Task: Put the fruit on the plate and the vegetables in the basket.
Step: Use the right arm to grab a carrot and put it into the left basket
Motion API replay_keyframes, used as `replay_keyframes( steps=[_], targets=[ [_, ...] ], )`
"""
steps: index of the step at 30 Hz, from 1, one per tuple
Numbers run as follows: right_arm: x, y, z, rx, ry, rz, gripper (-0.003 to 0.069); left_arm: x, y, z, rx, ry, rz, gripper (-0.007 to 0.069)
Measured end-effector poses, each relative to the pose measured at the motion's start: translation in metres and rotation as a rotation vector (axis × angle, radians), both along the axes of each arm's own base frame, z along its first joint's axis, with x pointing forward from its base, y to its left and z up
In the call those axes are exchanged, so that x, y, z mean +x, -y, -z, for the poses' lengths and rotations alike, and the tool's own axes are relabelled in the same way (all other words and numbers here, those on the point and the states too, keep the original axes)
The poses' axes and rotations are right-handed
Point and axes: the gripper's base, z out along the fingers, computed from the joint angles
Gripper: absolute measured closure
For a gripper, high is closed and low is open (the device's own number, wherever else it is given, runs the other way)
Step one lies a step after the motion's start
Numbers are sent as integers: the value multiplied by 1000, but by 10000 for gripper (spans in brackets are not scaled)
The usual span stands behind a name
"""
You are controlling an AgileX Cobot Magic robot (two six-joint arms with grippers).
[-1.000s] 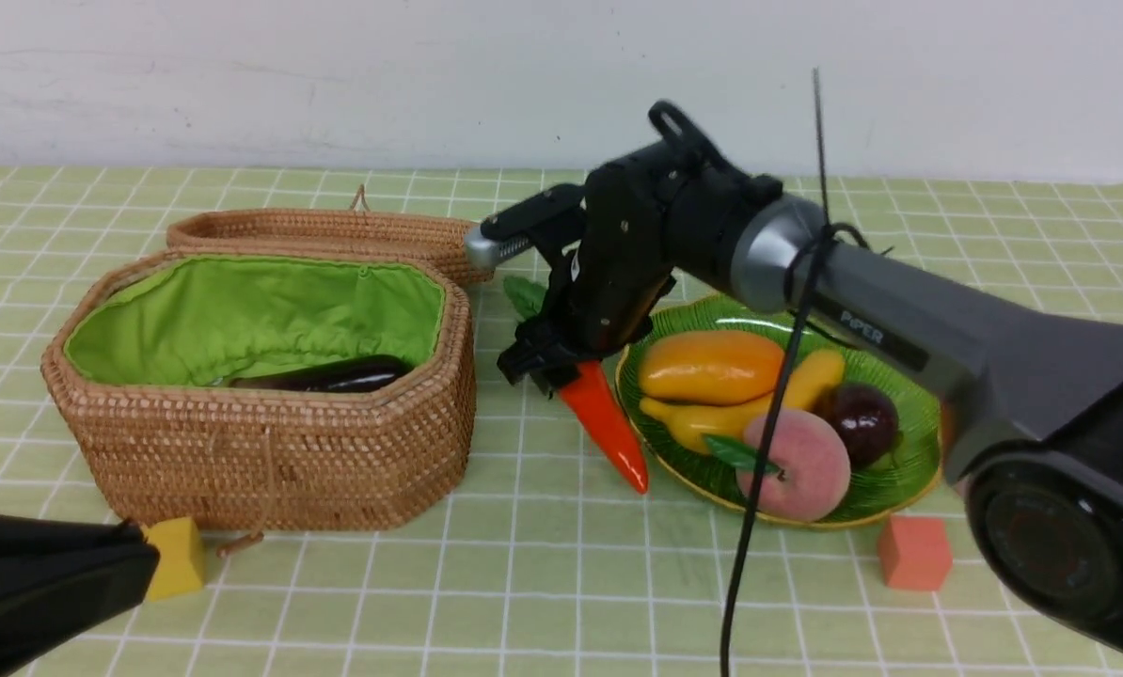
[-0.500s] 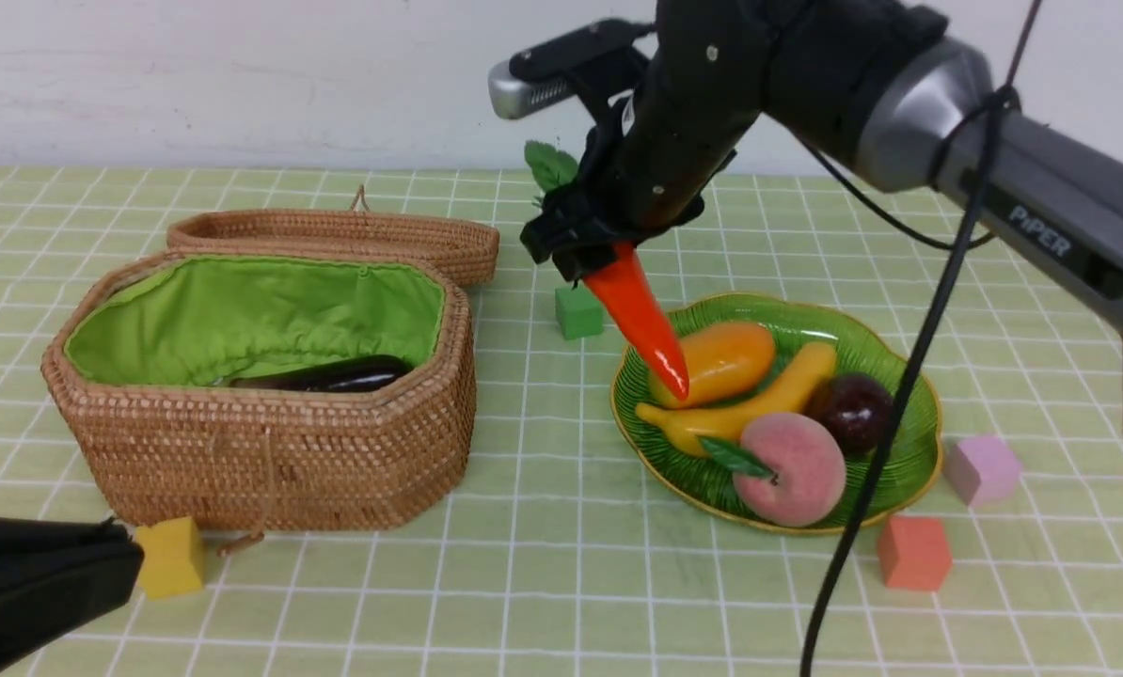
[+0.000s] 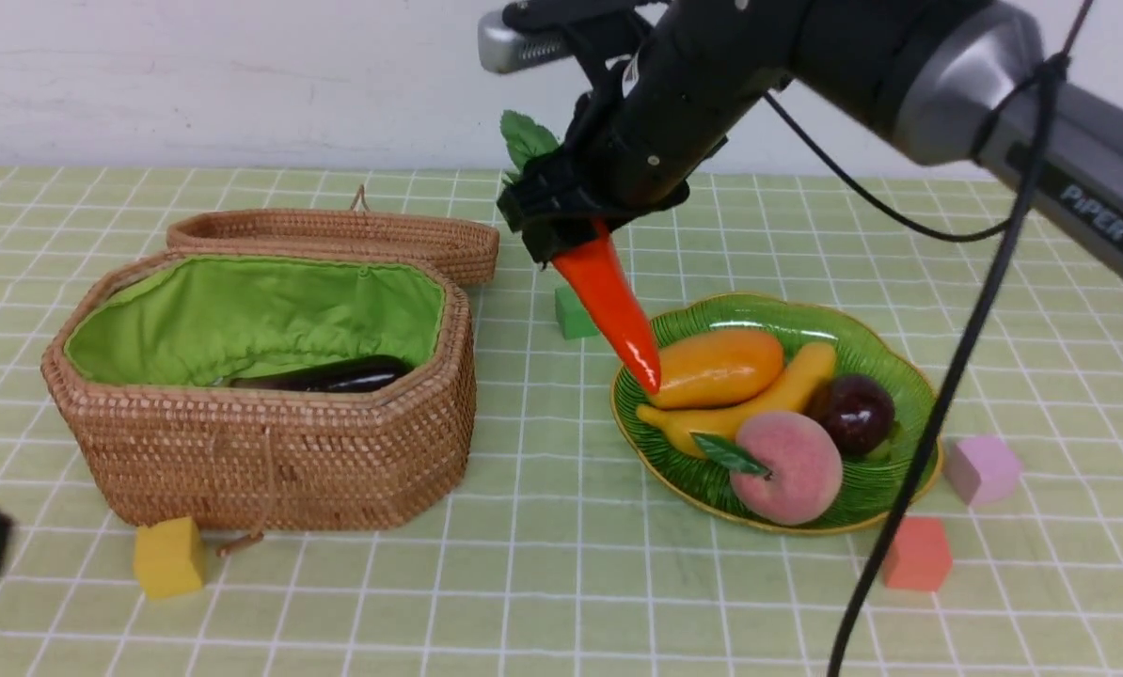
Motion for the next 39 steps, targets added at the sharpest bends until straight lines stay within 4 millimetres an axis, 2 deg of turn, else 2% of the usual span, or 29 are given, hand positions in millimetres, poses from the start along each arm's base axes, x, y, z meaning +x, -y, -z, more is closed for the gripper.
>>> replay_keyframes(
  steps=[4, 9, 15, 19, 22, 28, 31, 39],
  targets=[
    [-22, -18, -17, 33, 40, -77, 238, -6, -19, 2, -12, -11, -121, 637],
    [-52, -60, -29, 84, 175, -227, 238, -14, -36, 4, -36, -30, -222, 637],
    [-70, -96, -40, 172, 376, -333, 238, -23, -50, 8, -63, -55, -285, 637],
    [-69, -106, -40, 210, 446, -348, 238, -28, -59, 9, -80, -55, -335, 637],
    [-64, -112, -33, 225, 482, -353, 238, -30, -63, 10, -89, -56, -359, 637],
    [-51, -126, -6, 180, 546, -395, 238, -32, -65, 11, -111, -64, -370, 637],
    [-44, -134, 14, 150, 558, -413, 238, -32, -65, 10, -118, -61, -371, 637],
    [-28, -147, 43, 166, 627, -387, 238, -32, -65, 10, -123, -59, -371, 637]
  ],
)
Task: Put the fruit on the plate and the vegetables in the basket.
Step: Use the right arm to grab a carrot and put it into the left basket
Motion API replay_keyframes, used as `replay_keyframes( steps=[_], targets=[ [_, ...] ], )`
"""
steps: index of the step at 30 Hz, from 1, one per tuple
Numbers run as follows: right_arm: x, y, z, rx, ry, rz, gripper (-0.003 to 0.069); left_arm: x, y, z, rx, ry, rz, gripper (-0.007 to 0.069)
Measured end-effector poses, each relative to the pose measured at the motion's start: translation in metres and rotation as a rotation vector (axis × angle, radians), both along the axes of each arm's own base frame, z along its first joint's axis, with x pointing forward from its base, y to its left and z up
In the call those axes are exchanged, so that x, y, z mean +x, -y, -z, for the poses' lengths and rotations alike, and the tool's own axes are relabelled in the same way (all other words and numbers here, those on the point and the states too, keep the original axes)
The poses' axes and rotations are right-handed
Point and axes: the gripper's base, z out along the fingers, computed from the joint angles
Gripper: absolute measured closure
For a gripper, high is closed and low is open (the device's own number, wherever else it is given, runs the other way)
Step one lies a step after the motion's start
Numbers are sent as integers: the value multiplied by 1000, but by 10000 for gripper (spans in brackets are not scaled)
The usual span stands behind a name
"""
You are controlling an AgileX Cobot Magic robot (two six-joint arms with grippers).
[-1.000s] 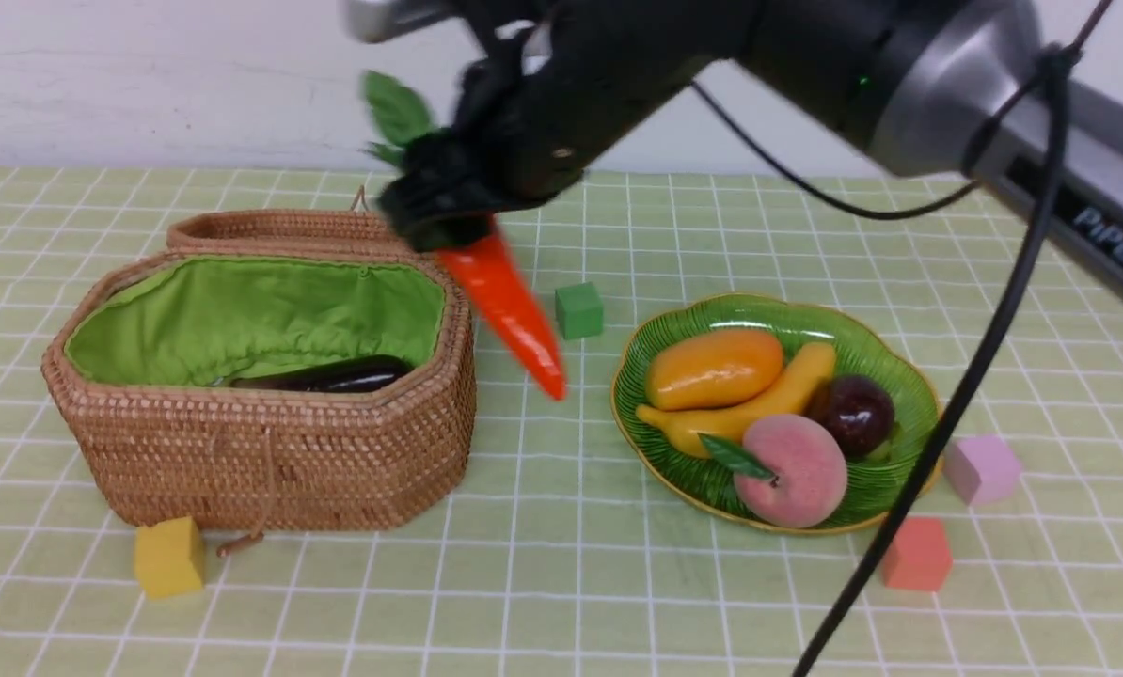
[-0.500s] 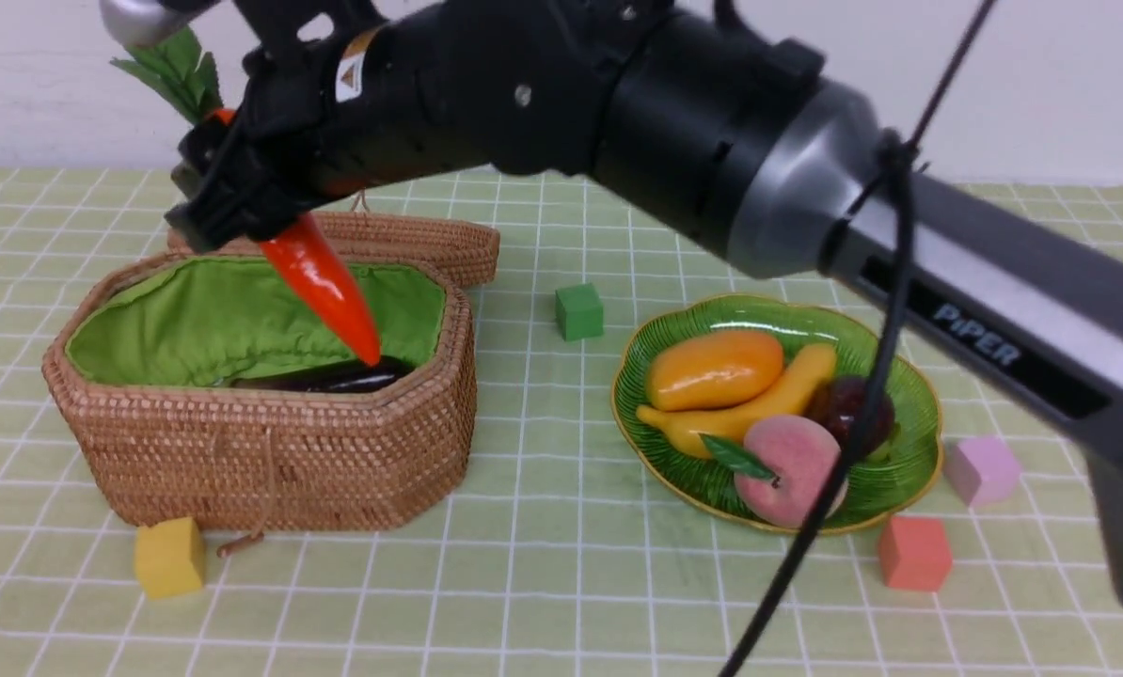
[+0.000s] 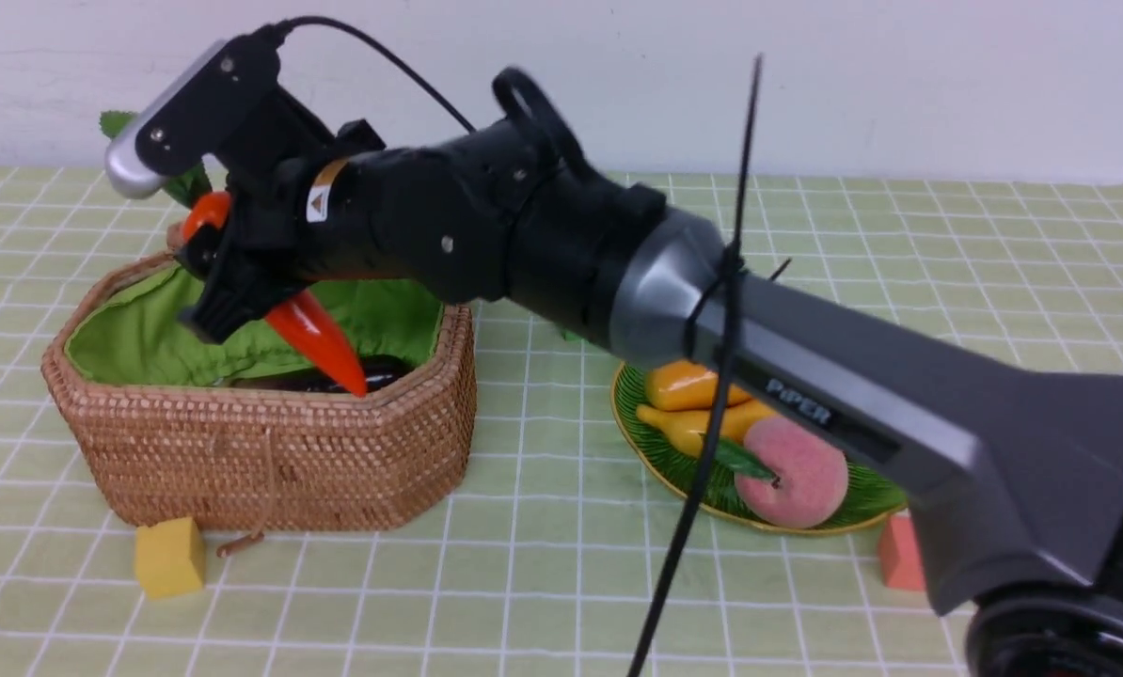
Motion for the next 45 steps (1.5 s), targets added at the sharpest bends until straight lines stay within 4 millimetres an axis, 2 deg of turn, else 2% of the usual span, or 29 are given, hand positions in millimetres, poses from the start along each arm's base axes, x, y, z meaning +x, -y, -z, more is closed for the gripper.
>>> replay_keyframes(
  steps=[8, 12, 19, 28, 45],
  targets=[
    [11, -7, 19, -21, 137, 10, 238, 0, 0, 0, -1, -1, 1, 637],
    [12, -7, 20, -34, 151, 8, 238, 0, 0, 0, -1, -1, 1, 637],
    [14, -4, 23, -64, 133, 9, 238, 0, 0, 0, -3, 4, 4, 637],
    [13, -3, 27, -96, 105, 4, 238, 3, 8, -17, -76, 181, 67, 637],
    [12, -2, 31, -128, 76, -2, 238, 4, 7, -16, -73, 177, 64, 637]
  ],
)
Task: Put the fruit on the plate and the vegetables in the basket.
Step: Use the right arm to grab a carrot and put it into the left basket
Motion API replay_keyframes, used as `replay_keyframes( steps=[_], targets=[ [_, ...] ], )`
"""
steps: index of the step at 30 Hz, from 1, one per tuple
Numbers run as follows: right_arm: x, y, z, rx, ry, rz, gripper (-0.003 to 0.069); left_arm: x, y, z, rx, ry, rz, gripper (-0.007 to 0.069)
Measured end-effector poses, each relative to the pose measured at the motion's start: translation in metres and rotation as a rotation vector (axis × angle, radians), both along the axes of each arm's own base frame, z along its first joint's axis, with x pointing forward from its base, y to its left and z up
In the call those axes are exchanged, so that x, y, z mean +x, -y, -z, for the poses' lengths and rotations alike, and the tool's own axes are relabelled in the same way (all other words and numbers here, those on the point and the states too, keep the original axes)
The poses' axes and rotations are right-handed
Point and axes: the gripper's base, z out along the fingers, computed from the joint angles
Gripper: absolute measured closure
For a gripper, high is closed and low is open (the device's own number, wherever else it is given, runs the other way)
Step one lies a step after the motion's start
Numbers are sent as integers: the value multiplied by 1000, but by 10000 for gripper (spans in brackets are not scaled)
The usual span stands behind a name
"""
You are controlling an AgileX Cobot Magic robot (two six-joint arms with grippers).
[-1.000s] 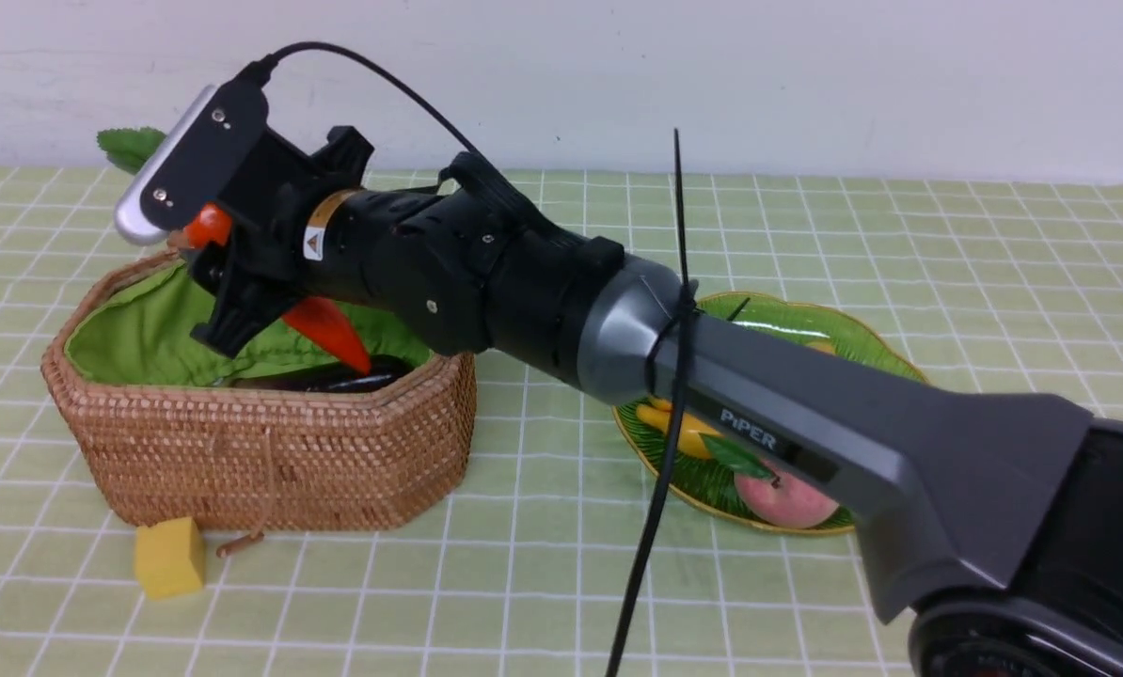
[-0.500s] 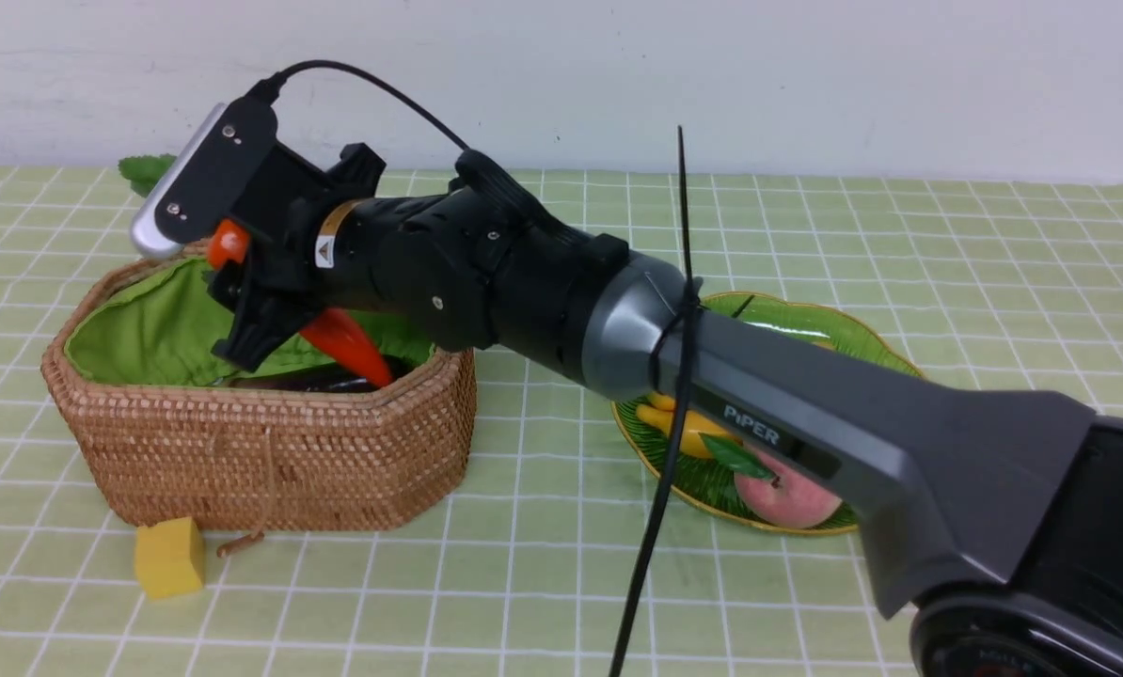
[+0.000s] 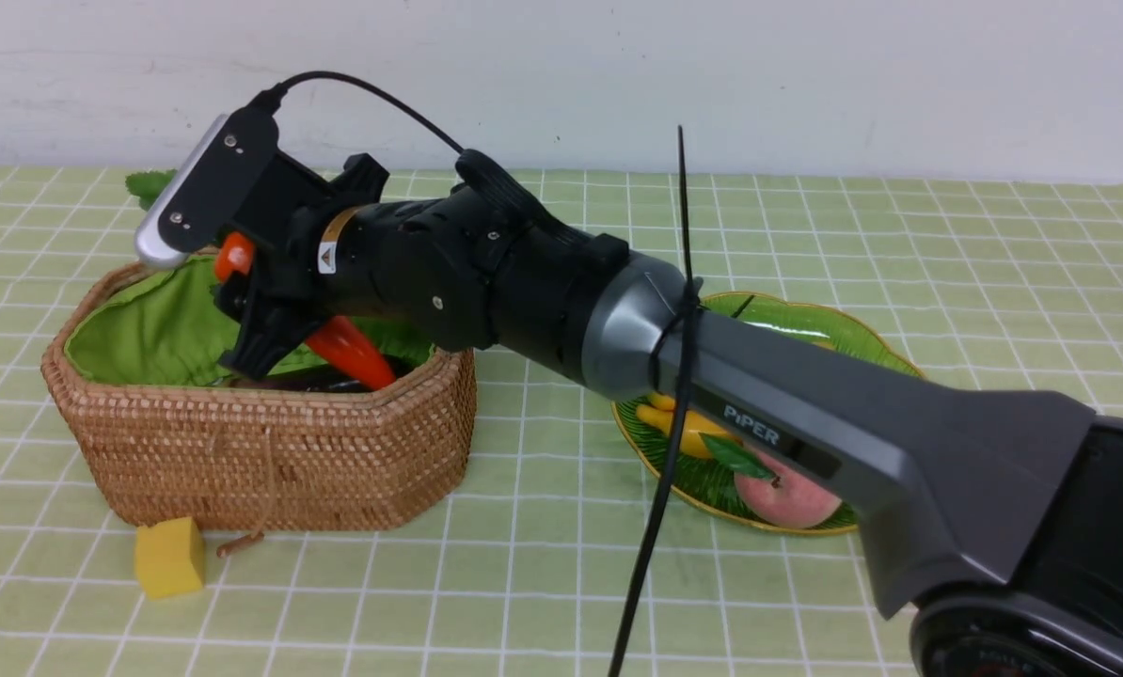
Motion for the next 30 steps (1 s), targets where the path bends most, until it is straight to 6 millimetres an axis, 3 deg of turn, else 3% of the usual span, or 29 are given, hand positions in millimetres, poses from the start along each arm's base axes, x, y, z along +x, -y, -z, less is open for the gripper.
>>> replay_keyframes(
  steps=[19, 20, 21, 22, 24, 27, 30],
  targets=[
    [0, 0, 0, -1, 1, 0, 225, 0, -1, 2, 9, -18, -8, 637],
    [0, 0, 0, -1, 1, 0, 207, 0, -1, 2, 9, -18, -8, 637],
    [0, 0, 0, -1, 2, 0, 134, 0, -1, 2, 9, -18, -8, 637],
    [0, 0, 0, -1, 2, 0, 124, 0, -1, 2, 9, -18, -8, 637],
    [-1, 0, 0, -13, -8, -2, 16, 0, -1, 2, 9, -18, -8, 637],
    [-3, 3, -5, -21, -26, -1, -14, 0, -1, 2, 9, -18, -8, 637],
    [-10, 9, -21, -15, -73, 11, 9, 0, -1, 2, 8, -15, -8, 637]
  ],
)
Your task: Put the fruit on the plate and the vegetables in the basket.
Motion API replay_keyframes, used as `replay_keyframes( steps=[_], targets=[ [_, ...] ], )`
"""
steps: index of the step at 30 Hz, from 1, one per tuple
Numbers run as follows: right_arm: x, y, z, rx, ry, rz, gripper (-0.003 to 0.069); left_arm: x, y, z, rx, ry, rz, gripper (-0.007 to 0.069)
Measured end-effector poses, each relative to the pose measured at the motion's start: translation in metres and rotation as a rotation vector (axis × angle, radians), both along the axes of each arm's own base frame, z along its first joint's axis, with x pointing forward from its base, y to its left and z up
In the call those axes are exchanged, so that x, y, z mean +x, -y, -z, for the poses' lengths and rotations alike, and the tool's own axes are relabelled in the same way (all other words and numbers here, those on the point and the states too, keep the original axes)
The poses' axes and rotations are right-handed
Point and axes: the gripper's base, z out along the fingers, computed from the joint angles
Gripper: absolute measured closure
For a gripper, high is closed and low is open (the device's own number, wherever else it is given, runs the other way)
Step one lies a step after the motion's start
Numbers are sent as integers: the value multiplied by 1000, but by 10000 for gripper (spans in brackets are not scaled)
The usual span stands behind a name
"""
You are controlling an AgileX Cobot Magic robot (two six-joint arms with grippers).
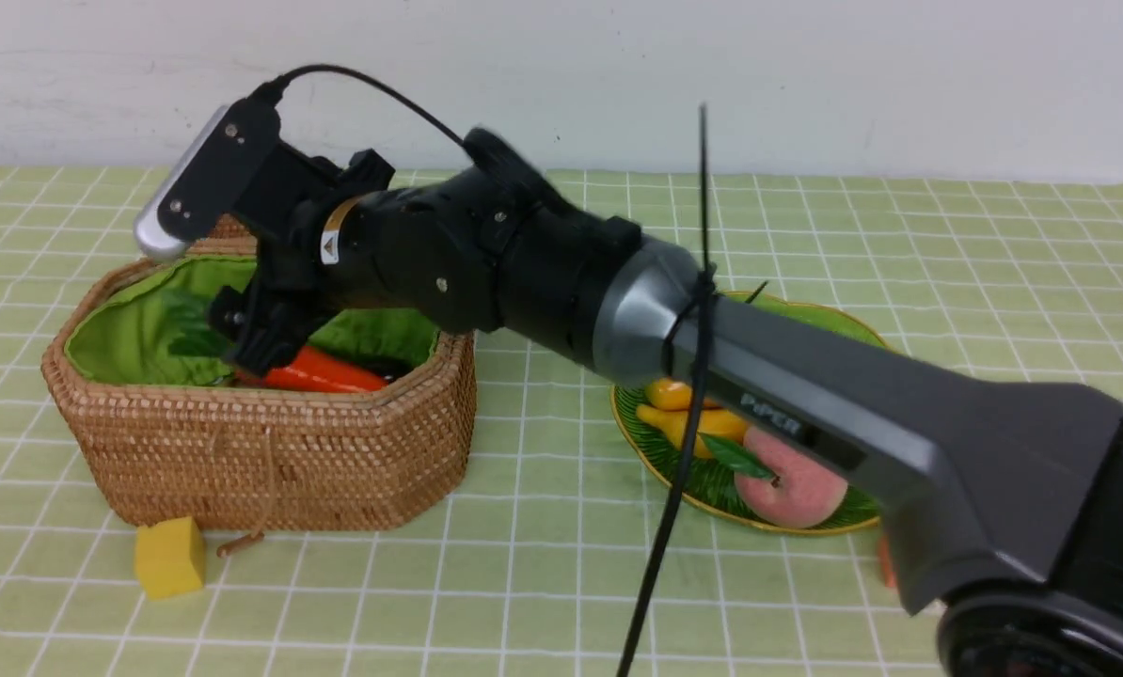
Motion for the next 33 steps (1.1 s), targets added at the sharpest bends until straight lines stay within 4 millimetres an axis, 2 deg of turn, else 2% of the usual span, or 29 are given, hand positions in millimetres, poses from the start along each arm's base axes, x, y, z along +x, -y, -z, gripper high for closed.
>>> replay_keyframes(
  steps=[3, 4, 6, 10, 12, 14, 16, 18, 19, 22, 27, 32, 33],
  targets=[
    [-15, 14, -28, -7, -109, 24, 73, 0, 0, 0, -1, 1, 1, 637],
    [-16, 16, -30, -4, -125, 29, 85, 0, 0, 0, -1, 1, 1, 637],
    [-31, 30, -51, -27, -226, 49, 138, 0, 0, 0, 0, 2, 1, 637],
    [-76, 77, -101, -136, -479, 121, 340, 0, 0, -1, 14, 13, 7, 637],
    [-84, 85, -110, -139, -507, 135, 402, 0, 0, -1, 15, 15, 9, 637],
    [-102, 103, -134, -89, -550, 170, 544, 0, 1, -1, 15, 21, 13, 637],
    [-109, 111, -139, -59, -587, 202, 621, 0, 1, -1, 26, 25, 17, 637],
    [-119, 122, -145, -32, -623, 228, 667, -2, 0, -1, 27, 30, 28, 637],
    [-121, 123, -145, -30, -630, 232, 671, -2, 0, -1, 25, 30, 29, 637],
    [-144, 143, -141, -48, -676, 263, 676, -9, -3, 3, -10, 46, 55, 637],
    [-200, 194, -119, -97, -766, 351, 662, -18, -3, 35, -85, 89, 126, 637],
    [-235, 243, -95, -100, -812, 462, 657, -7, 18, 71, -126, 179, 215, 637],
    [-236, 244, -92, -104, -817, 469, 657, -7, 19, 73, -126, 182, 218, 637]
  ],
)
